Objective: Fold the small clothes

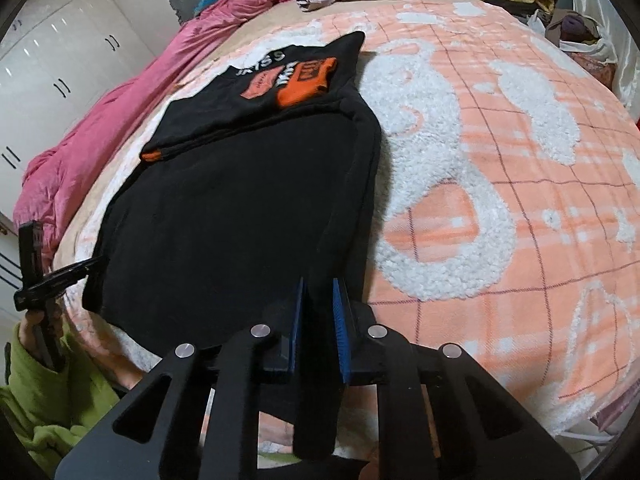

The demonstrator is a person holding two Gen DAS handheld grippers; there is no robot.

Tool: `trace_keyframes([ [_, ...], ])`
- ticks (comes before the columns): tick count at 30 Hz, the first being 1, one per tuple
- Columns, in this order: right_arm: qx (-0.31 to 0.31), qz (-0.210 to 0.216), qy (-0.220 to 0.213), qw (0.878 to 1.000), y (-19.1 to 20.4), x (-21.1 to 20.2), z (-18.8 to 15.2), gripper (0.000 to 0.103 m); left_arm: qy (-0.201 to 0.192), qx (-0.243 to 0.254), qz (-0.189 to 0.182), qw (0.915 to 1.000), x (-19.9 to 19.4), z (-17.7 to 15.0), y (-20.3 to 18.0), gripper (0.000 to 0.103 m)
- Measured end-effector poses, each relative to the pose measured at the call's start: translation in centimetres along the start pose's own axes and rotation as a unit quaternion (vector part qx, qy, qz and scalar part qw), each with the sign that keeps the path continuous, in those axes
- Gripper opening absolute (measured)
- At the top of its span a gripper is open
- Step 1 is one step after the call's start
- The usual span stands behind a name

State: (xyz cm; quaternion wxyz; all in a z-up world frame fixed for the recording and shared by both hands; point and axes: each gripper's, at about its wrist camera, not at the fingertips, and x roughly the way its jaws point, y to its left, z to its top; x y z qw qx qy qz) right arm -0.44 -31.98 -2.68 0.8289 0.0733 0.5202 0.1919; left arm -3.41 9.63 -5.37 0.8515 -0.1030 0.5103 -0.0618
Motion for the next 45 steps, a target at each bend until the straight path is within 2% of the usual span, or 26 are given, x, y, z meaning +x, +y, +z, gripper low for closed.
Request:
trace_keyframes([
  [4,0.005,-0.005,0.023,1.0,-0.5,0.3,-0.4,0.019,0.007,0.005,0.0,1.0,0.2,-0.4,-0.1,0.016],
  [7,0.012,0.0,0.035,0.999,-0.8,0.7,-0.7,0.031,0.011,0.005,-0.002,0.9999,0.4,-0.6,-0.2,0.021],
  [8,0.013,0.002,0.04,0.999,-0.8,0.8,-0.8,0.039,0.012,0.004,-0.003,0.9999,0.4,-0.6,-0.3,0.021],
  [10,0.015,-0.001,0.05,0.999,-0.9,1.1,-1.1,0.04,0.012,0.004,-0.003,0.9999,0.5,-0.6,-0.3,0.021],
  [11,0.015,-0.001,0.052,0.999,-0.9,1.2,-1.1,0.038,0.012,0.004,-0.003,0.9999,0.5,-0.6,-0.4,0.021],
  [12,0.014,-0.002,0.052,0.999,-0.9,1.2,-1.1,0.024,0.012,0.004,-0.002,0.9999,0.4,-0.6,-0.4,0.015],
  [14,0.009,0.005,0.047,0.999,-0.7,1.0,-1.0,0.009,0.009,0.006,-0.003,0.9999,0.3,-0.4,-0.5,0.006],
  [18,-0.002,0.03,0.021,0.999,-0.5,-0.4,-0.5,0.009,-0.015,0.003,-0.014,0.9998,-1.2,0.3,-0.3,0.004],
  [22,0.018,0.064,-0.017,0.998,-1.1,-1.8,1.2,0.008,-0.042,-0.02,-0.042,0.998,-3.0,2.2,0.8,0.004],
  [24,0.024,0.079,-0.038,0.996,-1.2,-2.4,2.5,0.008,-0.052,-0.018,-0.039,0.9977,-3.5,3.1,0.9,0.004],
  [31,0.021,0.077,-0.081,0.994,-0.6,-2.7,7.4,0.008,-0.09,-0.026,-0.048,0.9944,-4.1,7.6,1.1,0.004],
  [36,0.023,0.075,-0.105,0.991,-0.7,-2.0,11.7,0.008,-0.103,-0.044,-0.054,0.9922,-3.6,11.5,1.7,0.004],
  [45,0.083,0.056,-0.101,0.99,-4.2,2.6,16.6,0.008,-0.099,-0.066,-0.044,0.9919,0.3,17.7,3.0,0.004],
])
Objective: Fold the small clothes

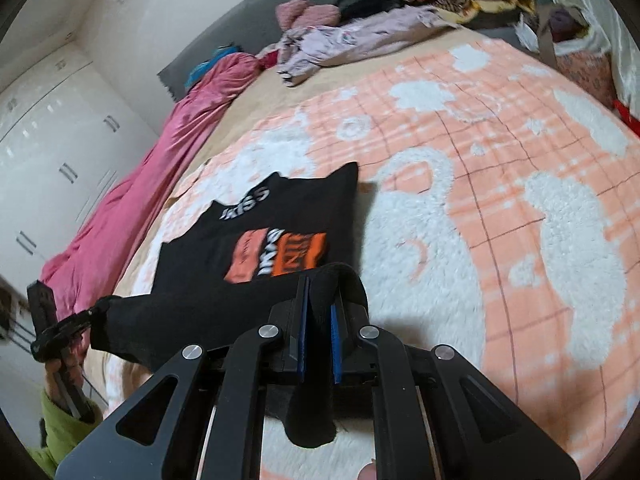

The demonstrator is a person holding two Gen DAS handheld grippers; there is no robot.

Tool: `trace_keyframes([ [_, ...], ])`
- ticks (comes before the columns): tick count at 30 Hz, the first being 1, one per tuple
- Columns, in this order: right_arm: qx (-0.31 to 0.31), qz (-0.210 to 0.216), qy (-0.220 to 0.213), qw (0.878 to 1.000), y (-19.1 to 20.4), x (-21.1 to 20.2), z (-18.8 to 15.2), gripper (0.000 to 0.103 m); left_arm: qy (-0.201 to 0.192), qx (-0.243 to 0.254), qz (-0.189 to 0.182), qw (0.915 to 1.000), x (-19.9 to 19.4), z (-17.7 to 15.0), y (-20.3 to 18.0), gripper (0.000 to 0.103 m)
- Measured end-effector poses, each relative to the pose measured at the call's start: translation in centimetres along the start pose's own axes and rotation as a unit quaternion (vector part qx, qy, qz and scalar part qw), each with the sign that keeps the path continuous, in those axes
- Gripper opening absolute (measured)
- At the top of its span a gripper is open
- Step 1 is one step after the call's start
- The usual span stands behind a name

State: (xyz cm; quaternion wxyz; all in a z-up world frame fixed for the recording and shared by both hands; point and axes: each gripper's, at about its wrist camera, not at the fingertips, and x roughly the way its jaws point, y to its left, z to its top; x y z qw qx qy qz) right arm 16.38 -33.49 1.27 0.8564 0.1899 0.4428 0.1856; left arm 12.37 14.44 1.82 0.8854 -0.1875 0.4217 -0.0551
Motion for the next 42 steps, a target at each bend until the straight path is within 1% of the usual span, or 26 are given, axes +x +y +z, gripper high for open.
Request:
trace_keyframes([
  [6,0.013,-0.011,0.002,1.0,-1.0,2.3,1.6,0.008,0.014,-0.016,0.012,0.9997,3.9,1.9,0.6,0.004],
  [10,0.019,-0.019,0.01,1.0,-1.7,4.3,2.6,0.008,0.018,-0.024,0.018,0.9994,5.7,2.8,1.0,0.004],
  [14,0.031,-0.033,0.031,0.998,-2.5,6.7,2.9,0.008,0.034,-0.027,0.031,0.9986,7.9,2.8,1.7,0.006],
  [15,0.038,-0.032,0.039,0.998,-2.8,7.2,2.8,0.008,0.036,-0.026,0.032,0.9985,8.2,2.7,1.8,0.007],
  [17,0.042,-0.027,0.039,0.998,-3.0,7.3,2.6,0.009,0.034,-0.023,0.026,0.9988,8.3,2.5,1.8,0.008],
  [19,0.051,-0.014,0.035,0.998,-3.2,6.9,2.6,0.013,0.03,-0.02,0.019,0.9992,7.8,2.5,1.7,0.015],
  [20,0.058,-0.005,0.033,0.998,-3.4,6.6,2.6,0.016,0.028,-0.021,0.01,0.9993,7.5,2.5,1.6,0.026],
  [21,0.064,0.006,0.029,0.998,-3.5,6.1,2.6,0.019,0.023,-0.022,0.006,0.9995,7.0,2.5,1.5,0.044],
  [22,0.065,0.011,0.027,0.997,-3.6,5.7,2.5,0.02,0.015,-0.018,0.012,0.9997,6.5,2.5,1.3,0.05],
  [23,0.065,0.014,0.025,0.997,-3.5,5.4,2.5,0.022,0.008,-0.011,0.016,0.9998,6.0,2.5,1.1,0.051],
  [24,0.064,0.019,0.023,0.998,-3.4,5.1,2.5,0.024,0.002,-0.007,0.014,0.9999,5.3,2.4,0.9,0.052],
  [25,0.063,0.02,0.022,0.998,-3.3,4.8,2.5,0.031,-0.001,-0.008,0.009,0.9999,4.8,2.4,0.8,0.053],
  [26,0.062,0.022,0.019,0.998,-3.2,4.4,2.4,0.045,-0.004,-0.008,0.006,0.9999,4.3,2.3,0.8,0.053],
  [27,0.06,0.013,0.013,0.998,-3.1,4.0,2.4,0.059,-0.005,-0.007,0.006,0.9999,3.8,2.2,0.7,0.053],
  [28,0.051,-0.008,0.004,0.999,-2.9,3.3,2.3,0.059,-0.006,-0.006,0.006,0.9999,3.5,2.0,0.6,0.053],
  [30,0.039,-0.021,-0.006,0.999,-2.6,2.3,2.1,0.059,-0.007,0.0,0.006,1.0,2.7,1.5,0.5,0.053],
  [33,0.031,-0.016,-0.011,0.999,-2.1,0.9,1.5,0.059,0.0,-0.003,-0.001,1.0,1.7,0.3,0.6,0.053],
  [34,0.026,-0.015,-0.01,0.999,-1.9,0.8,1.2,0.059,0.003,-0.008,-0.01,0.9999,1.4,-0.2,0.7,0.053],
  [38,0.005,-0.009,0.008,1.0,-0.5,0.9,0.0,0.059,0.018,-0.028,-0.033,0.9989,1.1,-2.1,1.3,0.053],
  [40,-0.003,-0.007,0.014,1.0,0.1,1.3,-0.4,0.059,0.025,-0.024,-0.028,0.999,1.4,-2.5,1.2,0.053],
  [42,-0.01,-0.016,0.02,1.0,0.5,1.8,-0.6,0.057,0.029,-0.025,-0.022,0.999,1.9,-2.5,1.1,0.053],
])
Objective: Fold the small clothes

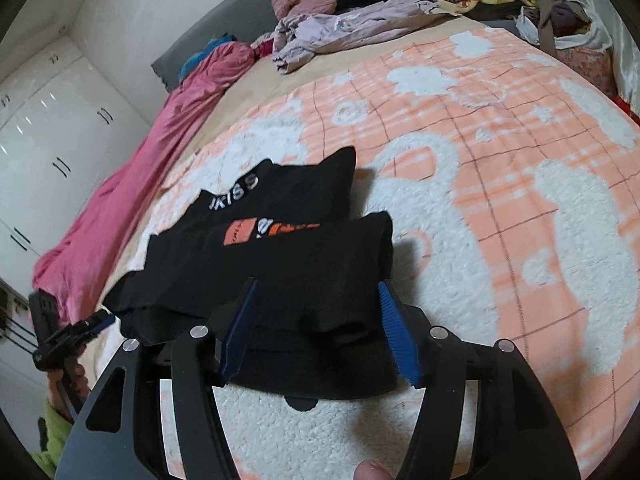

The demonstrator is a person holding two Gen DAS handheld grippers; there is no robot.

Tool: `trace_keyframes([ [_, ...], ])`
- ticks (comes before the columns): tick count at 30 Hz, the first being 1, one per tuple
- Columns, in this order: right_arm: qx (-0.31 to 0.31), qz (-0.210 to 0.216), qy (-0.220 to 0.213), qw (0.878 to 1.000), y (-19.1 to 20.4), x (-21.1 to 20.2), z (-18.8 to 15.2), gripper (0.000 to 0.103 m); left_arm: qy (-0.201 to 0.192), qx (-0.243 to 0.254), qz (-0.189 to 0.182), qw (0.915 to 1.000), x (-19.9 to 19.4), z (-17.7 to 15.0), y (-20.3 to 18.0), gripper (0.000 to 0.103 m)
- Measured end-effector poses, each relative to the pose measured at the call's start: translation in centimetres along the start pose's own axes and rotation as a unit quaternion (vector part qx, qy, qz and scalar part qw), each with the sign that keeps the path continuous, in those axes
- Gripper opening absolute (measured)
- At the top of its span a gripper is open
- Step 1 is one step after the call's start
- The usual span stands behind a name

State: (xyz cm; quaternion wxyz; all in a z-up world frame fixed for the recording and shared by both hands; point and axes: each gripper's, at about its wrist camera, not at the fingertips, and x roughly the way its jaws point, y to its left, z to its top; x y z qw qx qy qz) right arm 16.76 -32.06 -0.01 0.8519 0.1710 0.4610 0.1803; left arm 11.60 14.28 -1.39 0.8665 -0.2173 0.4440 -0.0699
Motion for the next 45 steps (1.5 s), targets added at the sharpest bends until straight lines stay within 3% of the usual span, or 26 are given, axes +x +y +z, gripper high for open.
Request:
trace_keyframes([
  [4,-0.003,-0.018,0.01,1.0,0.3,0.9,-0.3,0.052,0.007,-0.004,0.001,1.0,0.9,0.6,-0.3,0.049],
  [5,-0.004,-0.02,0.009,1.0,0.3,1.0,-0.3,0.049,0.009,-0.002,0.004,0.9999,1.1,0.8,-0.5,0.041],
  [6,-0.005,-0.021,0.009,1.0,0.2,1.1,-0.2,0.042,0.015,0.0,0.004,0.9999,1.4,1.0,-0.9,0.028],
  [7,-0.009,-0.024,0.01,1.0,0.2,1.2,-0.1,0.036,0.018,0.005,0.005,0.9998,1.5,1.3,-1.2,0.022],
  [9,-0.015,-0.024,0.011,1.0,0.2,1.5,0.1,0.009,0.02,0.017,0.013,0.9996,1.8,1.7,-1.8,0.003],
  [15,-0.009,0.009,0.001,1.0,-0.2,1.4,1.8,0.009,0.002,0.008,-0.01,0.9999,1.6,4.4,-2.0,0.002],
  [23,0.065,0.058,-0.01,0.996,-2.7,3.3,6.9,0.009,-0.009,-0.088,-0.048,0.9949,3.5,8.7,0.8,0.002],
  [29,0.11,0.028,0.024,0.993,-4.4,8.1,8.7,0.009,0.001,-0.114,-0.021,0.9933,7.1,10.3,1.9,0.002],
  [31,0.125,0.025,0.033,0.991,-4.9,9.3,8.9,0.009,-0.001,-0.125,-0.014,0.9921,8.0,10.8,2.5,0.005],
  [34,0.148,0.031,0.042,0.988,-5.6,10.3,9.3,0.01,-0.016,-0.14,-0.005,0.9901,8.3,11.4,3.5,0.021],
  [35,0.147,0.03,0.042,0.988,-5.7,10.3,9.5,0.011,-0.021,-0.142,-0.001,0.9896,8.1,11.7,3.7,0.028],
  [37,0.146,0.033,0.042,0.988,-5.6,9.9,9.8,0.015,-0.032,-0.147,-0.003,0.9887,7.4,11.9,4.1,0.029],
  [38,0.144,0.036,0.039,0.988,-5.5,9.6,9.9,0.026,-0.041,-0.145,-0.002,0.9886,6.9,12.0,4.2,0.029],
  [39,0.14,0.029,0.03,0.989,-5.5,9.2,10.1,0.052,-0.051,-0.139,0.004,0.9889,6.1,12.0,4.2,0.029],
  [40,0.137,0.011,0.018,0.99,-5.6,8.6,10.3,0.063,-0.057,-0.136,0.006,0.989,5.6,11.9,4.2,0.029],
  [42,0.133,-0.019,-0.01,0.991,-6.0,7.2,10.8,0.066,-0.073,-0.126,0.002,0.9894,4.1,11.6,3.9,0.032],
  [45,0.125,-0.022,-0.033,0.991,-6.2,5.0,10.9,0.066,-0.089,-0.088,0.013,0.992,2.2,10.6,2.8,0.035],
])
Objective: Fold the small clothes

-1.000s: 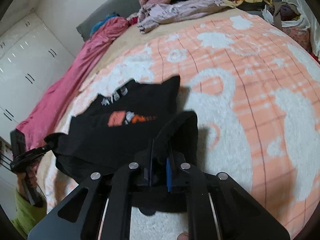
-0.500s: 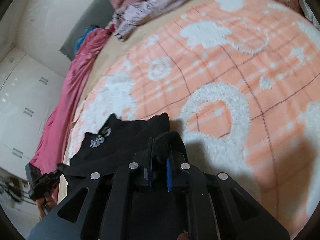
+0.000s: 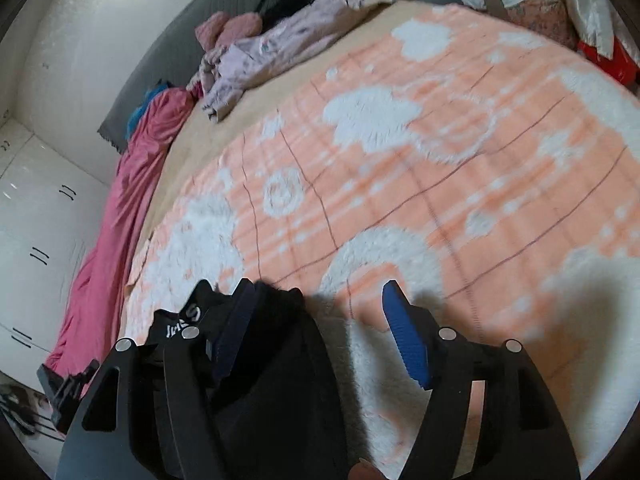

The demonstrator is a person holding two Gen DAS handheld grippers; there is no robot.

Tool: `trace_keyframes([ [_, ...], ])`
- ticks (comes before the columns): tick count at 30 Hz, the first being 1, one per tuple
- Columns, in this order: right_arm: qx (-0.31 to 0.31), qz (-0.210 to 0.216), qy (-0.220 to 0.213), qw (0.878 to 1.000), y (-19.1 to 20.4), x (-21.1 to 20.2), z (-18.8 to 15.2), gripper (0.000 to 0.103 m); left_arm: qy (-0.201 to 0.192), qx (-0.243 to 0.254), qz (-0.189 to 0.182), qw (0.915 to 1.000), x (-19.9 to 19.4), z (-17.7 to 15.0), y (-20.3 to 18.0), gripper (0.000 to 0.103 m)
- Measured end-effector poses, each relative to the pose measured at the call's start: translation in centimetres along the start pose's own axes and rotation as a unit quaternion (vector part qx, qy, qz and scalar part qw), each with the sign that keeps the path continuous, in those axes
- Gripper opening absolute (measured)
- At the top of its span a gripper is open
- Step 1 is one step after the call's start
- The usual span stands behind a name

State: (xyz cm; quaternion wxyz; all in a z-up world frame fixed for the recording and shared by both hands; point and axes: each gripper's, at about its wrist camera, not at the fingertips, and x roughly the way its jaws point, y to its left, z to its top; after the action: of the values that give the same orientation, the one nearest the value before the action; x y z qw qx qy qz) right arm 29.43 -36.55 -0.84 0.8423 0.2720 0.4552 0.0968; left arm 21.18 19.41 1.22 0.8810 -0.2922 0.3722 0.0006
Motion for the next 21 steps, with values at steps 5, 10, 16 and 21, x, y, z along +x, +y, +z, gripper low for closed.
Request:
trace_keyframes([
  [5,-0.117,-0.026,-0.023,0.993,3.0,-2.2,-2.0,0.066,0.02,0.107,0.018,0.994,-0.6,-2.4,-2.7,0.04],
  [10,-0.308,-0.058,-0.011,0.949,7.7,-1.6,-5.7,0.066,0.045,0.235,0.062,0.9689,0.8,-5.2,-5.6,0.04],
  [16,-0.454,-0.073,0.071,0.885,12.0,2.0,-10.7,0.065,0.13,0.269,0.001,0.9543,3.6,-7.1,-8.1,0.04],
  [21,-0.473,-0.083,0.096,0.872,13.3,5.1,-11.9,0.065,0.163,0.305,-0.018,0.9383,6.1,-9.5,-10.7,0.04],
])
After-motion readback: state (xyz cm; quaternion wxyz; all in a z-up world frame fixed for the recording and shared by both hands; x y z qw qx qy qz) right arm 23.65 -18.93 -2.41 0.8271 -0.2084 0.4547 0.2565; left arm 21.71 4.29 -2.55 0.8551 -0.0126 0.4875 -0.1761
